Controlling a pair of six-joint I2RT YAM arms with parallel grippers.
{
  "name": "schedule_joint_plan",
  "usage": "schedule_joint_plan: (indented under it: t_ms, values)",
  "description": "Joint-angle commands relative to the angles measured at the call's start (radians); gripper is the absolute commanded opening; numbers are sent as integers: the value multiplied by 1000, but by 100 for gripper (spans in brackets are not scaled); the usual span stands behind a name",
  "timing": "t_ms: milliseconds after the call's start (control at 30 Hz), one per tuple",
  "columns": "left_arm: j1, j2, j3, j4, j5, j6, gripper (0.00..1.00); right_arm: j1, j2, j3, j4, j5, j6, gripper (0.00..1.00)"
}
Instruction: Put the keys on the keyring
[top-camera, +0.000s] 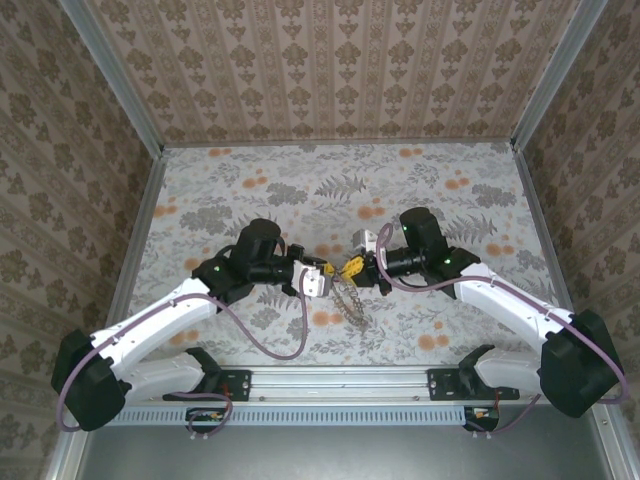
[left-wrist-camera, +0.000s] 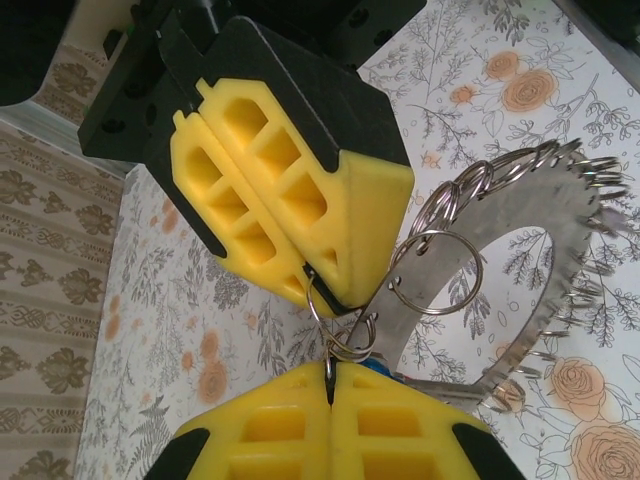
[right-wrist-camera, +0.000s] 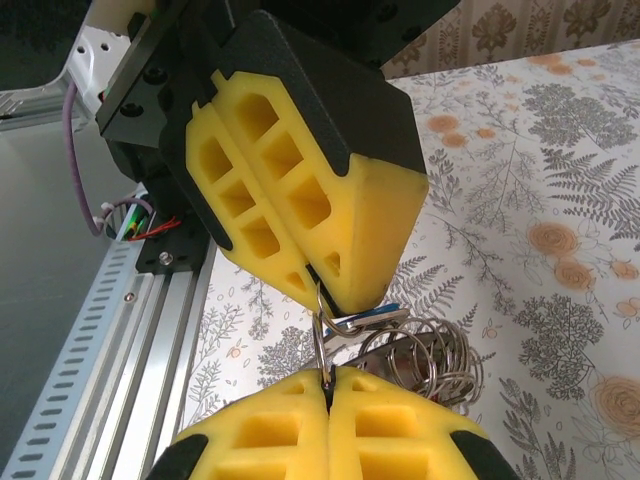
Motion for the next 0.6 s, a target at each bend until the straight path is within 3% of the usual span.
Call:
schedule_joint_plan:
  t_ms: [0,367,567]
  values:
    - [-11,-16,-22,0,4,26,0,-14,4,29,85,-51,38,0]
    - [-39,-35,-65,95,-61,-16,0,-48,26,-29,312,-22,276,0]
    - [-41,-58,-85,134,-84,-57,0,-61,26,-35,321,-11,310,0]
